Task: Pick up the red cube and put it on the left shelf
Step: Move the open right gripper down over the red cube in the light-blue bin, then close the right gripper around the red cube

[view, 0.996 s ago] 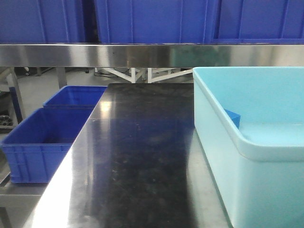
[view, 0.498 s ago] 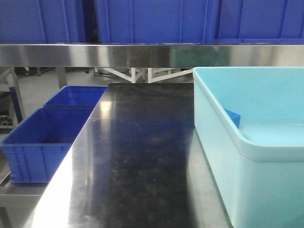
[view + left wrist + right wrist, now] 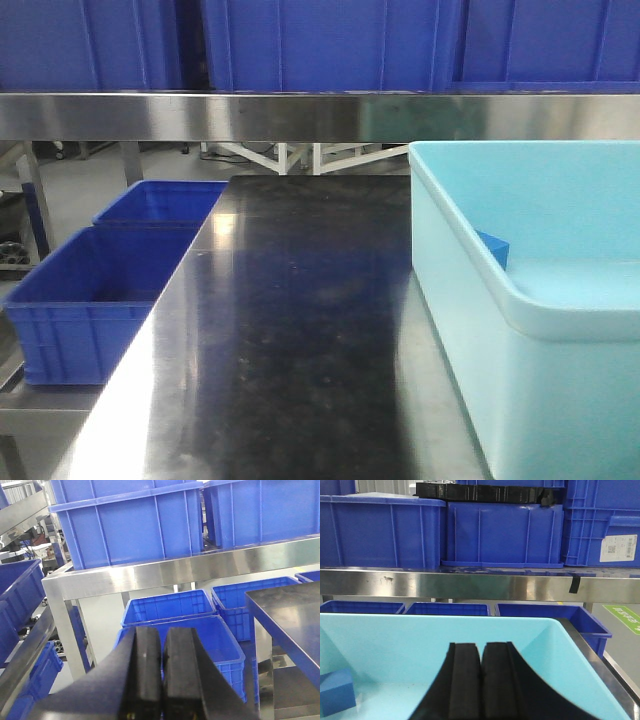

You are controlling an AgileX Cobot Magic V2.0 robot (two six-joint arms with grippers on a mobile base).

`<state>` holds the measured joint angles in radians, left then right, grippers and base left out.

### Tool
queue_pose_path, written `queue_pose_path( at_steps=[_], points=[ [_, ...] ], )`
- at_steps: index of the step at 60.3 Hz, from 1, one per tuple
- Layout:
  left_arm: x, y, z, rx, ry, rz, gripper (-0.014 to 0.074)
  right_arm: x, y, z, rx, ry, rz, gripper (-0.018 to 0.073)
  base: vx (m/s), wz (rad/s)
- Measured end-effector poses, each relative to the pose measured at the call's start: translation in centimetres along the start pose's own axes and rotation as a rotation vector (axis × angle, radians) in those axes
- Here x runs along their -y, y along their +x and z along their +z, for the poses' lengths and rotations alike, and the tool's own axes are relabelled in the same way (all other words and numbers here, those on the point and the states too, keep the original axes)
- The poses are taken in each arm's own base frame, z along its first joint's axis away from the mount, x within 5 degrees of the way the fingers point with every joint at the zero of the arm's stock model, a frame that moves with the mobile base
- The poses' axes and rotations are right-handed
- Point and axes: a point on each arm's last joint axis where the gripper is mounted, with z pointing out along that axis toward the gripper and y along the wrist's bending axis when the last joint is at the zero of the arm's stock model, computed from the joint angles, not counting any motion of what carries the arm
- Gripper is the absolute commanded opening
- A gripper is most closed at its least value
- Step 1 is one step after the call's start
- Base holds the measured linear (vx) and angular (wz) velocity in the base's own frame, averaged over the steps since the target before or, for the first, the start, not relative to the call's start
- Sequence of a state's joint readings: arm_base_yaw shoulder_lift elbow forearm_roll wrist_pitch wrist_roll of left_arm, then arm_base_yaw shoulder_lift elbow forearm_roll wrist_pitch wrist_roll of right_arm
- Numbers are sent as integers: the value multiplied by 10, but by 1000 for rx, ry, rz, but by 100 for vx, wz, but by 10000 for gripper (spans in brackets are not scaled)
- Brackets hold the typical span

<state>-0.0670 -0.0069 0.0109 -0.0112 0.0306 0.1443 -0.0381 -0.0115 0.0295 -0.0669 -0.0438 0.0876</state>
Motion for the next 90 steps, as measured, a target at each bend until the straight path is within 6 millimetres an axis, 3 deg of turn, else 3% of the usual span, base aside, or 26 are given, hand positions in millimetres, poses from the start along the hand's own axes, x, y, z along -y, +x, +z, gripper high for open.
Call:
queue_pose_path(
  at_steps=[10,18,35,43,51,56,60,66,70,90],
  points=[
    [0,0,0,0,0,0,106,0,-2,3,-52,3,0,49,0,0],
    [0,0,0,0,0,0,106,0,-17,17,-193,12,0,49,0,0],
    [0,0,0,0,0,0,106,0,-64,82,-412,23,-1,49,0,0],
    [0,0,0,0,0,0,106,0,-78,115,-460,25,-1,49,0,0],
    [0,0,0,0,0,0,106,0,-86,132,-510,29,-2,57,0,0],
    [0,0,0,0,0,0,106,1,-86,139,-563,34,0,132,0,0],
    [0,0,0,0,0,0,106,0,-85,143,-616,36,12,265,0,0],
    [0,0,0,0,0,0,106,-4,-79,146,-709,23,38,533,0,0],
    [0,0,0,0,0,0,106,-8,-75,147,-760,7,44,622,0,0],
    [0,0,0,0,0,0,106,-23,-51,149,-953,-54,37,612,0,0]
  ],
)
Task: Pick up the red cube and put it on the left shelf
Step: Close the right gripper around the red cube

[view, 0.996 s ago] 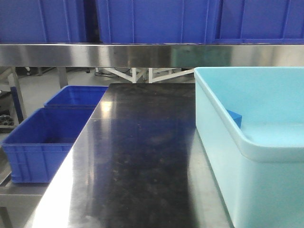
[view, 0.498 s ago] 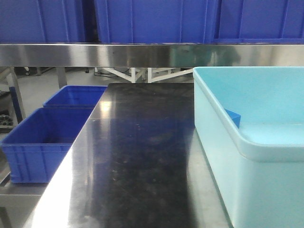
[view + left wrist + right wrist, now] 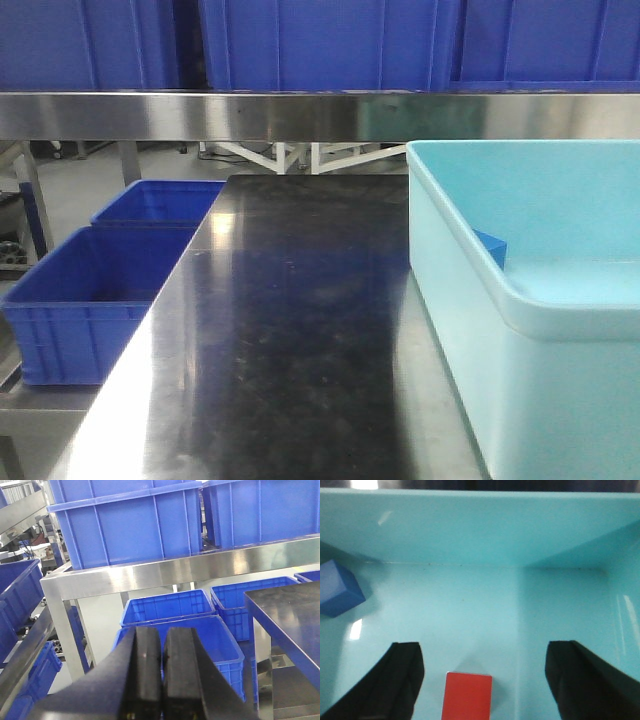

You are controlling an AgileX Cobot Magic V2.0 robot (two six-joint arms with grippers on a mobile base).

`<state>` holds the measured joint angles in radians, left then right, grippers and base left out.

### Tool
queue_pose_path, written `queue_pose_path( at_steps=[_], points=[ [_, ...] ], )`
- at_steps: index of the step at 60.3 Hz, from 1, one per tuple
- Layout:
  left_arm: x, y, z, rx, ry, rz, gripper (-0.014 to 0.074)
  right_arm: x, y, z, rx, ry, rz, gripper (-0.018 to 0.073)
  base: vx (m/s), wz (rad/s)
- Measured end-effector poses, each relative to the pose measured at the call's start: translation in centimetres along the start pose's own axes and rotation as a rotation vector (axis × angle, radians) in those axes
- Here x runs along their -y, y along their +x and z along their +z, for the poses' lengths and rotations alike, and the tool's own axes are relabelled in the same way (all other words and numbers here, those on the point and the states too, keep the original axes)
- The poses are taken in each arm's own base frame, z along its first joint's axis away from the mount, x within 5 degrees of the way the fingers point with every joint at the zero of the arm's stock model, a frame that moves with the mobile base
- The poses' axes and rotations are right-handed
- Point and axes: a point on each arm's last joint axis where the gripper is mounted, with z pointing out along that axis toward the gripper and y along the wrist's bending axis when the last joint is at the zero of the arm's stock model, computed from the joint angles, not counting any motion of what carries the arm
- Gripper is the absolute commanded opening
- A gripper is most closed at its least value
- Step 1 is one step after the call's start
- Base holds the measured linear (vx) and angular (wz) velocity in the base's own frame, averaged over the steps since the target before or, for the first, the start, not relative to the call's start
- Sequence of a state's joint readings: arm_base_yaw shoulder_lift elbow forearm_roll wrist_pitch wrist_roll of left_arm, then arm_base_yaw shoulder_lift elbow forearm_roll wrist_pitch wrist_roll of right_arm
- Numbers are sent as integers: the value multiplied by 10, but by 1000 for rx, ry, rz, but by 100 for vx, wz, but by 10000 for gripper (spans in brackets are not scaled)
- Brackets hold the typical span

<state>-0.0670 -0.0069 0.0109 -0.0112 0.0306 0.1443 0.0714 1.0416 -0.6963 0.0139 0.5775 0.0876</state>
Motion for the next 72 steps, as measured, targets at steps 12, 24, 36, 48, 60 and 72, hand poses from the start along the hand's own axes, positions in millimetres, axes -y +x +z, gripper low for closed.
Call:
queue_pose_path(
  at_steps=[12,24,36,48,60,72],
  points=[
    [0,0,0,0,0,0,106,-2,3,6,-50,-5,-5,612,0,0],
    [0,0,0,0,0,0,106,-2,8,16,-134,3,-5,612,0,0],
    [0,0,0,0,0,0,106,-1,11,29,-198,10,-4,612,0,0],
    [0,0,0,0,0,0,106,-1,14,38,-242,14,-4,612,0,0],
    [0,0,0,0,0,0,106,-1,17,48,-286,19,-4,612,0,0],
    [0,0,0,0,0,0,106,0,21,60,-335,24,-4,612,0,0]
  ],
)
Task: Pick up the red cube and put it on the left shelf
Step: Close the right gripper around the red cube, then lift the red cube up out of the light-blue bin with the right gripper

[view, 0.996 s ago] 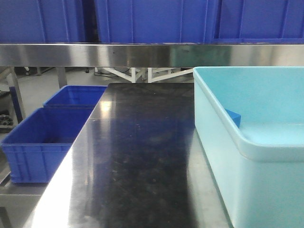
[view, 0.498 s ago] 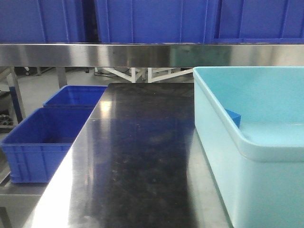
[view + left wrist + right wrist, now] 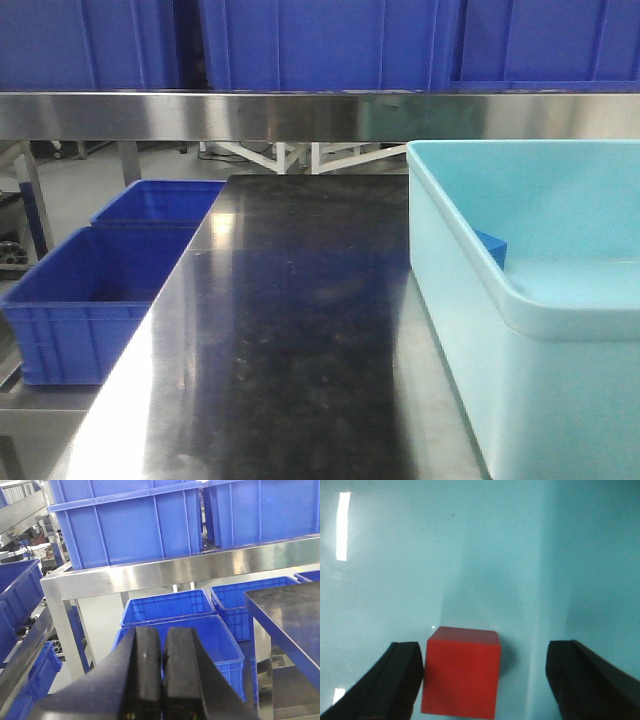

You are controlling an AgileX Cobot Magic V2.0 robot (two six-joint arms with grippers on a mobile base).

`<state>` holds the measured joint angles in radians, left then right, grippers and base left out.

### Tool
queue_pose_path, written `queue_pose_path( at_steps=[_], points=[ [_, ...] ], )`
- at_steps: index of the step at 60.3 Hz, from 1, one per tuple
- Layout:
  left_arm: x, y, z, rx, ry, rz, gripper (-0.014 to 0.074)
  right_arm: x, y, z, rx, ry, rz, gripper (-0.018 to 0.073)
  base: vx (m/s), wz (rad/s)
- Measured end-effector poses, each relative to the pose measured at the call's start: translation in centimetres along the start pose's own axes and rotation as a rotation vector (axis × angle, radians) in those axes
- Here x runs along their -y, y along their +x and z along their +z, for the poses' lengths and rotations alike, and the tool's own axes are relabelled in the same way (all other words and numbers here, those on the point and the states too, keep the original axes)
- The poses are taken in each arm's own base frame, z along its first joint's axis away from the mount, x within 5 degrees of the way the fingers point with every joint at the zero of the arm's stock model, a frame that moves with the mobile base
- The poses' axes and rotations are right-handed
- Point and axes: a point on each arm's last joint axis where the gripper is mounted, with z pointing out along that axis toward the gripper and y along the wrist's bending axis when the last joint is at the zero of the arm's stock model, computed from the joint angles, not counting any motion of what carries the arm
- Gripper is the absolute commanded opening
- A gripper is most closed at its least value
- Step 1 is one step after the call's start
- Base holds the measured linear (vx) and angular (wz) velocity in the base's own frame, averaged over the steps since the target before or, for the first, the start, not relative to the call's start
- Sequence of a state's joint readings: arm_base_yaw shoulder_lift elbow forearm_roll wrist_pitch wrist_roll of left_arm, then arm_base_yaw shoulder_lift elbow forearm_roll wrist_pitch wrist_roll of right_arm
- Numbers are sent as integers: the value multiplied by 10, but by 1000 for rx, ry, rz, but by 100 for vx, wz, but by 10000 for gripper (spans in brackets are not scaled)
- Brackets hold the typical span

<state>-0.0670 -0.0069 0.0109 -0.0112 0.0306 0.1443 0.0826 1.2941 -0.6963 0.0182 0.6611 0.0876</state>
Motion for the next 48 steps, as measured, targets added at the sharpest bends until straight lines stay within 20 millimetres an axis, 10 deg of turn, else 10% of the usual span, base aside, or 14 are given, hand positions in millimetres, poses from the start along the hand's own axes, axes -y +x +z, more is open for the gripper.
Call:
queue_pose_path(
  at_steps=[30,48],
  points=[
    [0,0,0,0,0,0,106,-10,-3,16,-20,-14,-39,604,0,0],
    [0,0,0,0,0,0,106,-14,-3,19,-31,-19,-53,293,0,0]
  ],
)
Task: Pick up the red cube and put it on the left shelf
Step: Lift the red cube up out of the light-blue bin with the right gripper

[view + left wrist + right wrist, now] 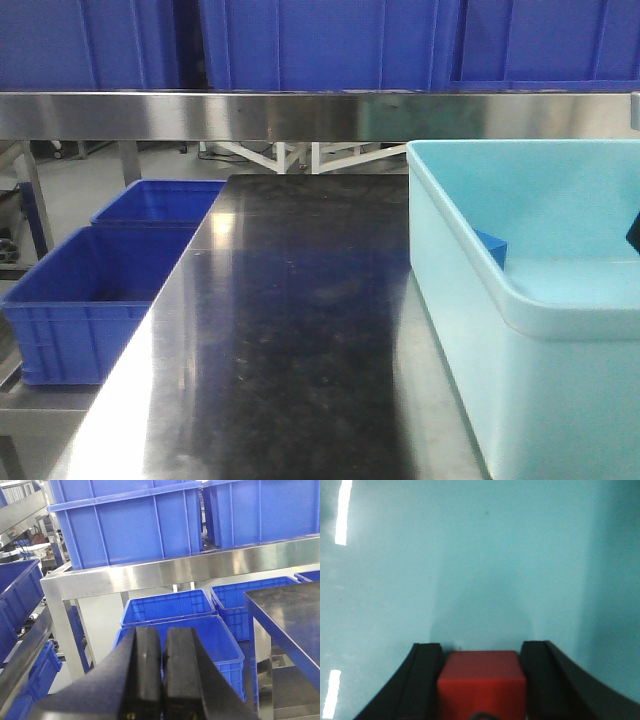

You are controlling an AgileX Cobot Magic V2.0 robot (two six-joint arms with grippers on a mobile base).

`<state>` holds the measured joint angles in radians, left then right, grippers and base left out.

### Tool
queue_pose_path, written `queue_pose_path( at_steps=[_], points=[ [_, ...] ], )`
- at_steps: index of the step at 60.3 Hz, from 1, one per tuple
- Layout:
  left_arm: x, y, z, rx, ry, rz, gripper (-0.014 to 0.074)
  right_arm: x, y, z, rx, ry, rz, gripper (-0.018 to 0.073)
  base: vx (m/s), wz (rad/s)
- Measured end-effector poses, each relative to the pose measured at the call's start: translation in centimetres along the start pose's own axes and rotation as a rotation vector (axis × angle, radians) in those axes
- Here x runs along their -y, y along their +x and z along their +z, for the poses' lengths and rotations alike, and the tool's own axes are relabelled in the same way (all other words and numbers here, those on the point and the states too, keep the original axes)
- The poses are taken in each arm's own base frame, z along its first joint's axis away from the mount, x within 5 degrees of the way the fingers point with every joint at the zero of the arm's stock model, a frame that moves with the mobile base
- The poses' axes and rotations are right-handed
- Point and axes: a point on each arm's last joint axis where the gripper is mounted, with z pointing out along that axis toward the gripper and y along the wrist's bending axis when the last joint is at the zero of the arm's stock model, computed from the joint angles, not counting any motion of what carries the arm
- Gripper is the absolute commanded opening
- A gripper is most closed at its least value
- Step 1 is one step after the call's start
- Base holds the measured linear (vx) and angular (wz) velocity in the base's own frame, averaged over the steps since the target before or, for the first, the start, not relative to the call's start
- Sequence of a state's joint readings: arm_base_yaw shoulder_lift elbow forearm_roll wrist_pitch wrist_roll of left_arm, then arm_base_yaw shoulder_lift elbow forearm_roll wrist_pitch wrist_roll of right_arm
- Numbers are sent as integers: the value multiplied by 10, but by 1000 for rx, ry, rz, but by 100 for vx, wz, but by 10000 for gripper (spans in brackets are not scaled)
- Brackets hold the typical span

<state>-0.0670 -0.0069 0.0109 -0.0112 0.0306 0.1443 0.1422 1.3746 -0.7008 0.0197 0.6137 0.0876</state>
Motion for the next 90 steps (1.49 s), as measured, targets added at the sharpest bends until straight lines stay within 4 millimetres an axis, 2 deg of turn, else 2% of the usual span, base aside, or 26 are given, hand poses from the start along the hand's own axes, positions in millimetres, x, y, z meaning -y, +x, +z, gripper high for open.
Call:
queue_pose_path(
  at_steps=[12,18,25,35,41,50,58,64,70,79,90],
  points=[
    [0,0,0,0,0,0,106,0,-1,-1,10,-1,0,43,0,0],
    [0,0,0,0,0,0,106,-1,-4,-11,52,-5,-1,57,0,0],
    [0,0,0,0,0,0,106,-1,-10,-37,194,-20,-2,57,0,0],
    [0,0,0,0,0,0,106,-1,-4,-102,514,-49,-7,57,0,0],
    [0,0,0,0,0,0,106,3,16,-133,678,-55,1,57,0,0],
    [0,0,0,0,0,0,106,15,54,-152,819,-17,50,57,0,0],
    [0,0,0,0,0,0,106,23,88,-153,893,28,92,57,0,0],
    [0,0,0,0,0,0,106,26,113,-145,918,58,120,57,-2,-13],
    [0,0,0,0,0,0,106,27,128,-136,930,75,135,57,0,0],
    [0,0,0,0,0,0,106,27,142,-122,938,86,145,57,0,0],
    [0,0,0,0,0,0,106,28,141,-123,983,87,143,57,0,0]
  ],
)
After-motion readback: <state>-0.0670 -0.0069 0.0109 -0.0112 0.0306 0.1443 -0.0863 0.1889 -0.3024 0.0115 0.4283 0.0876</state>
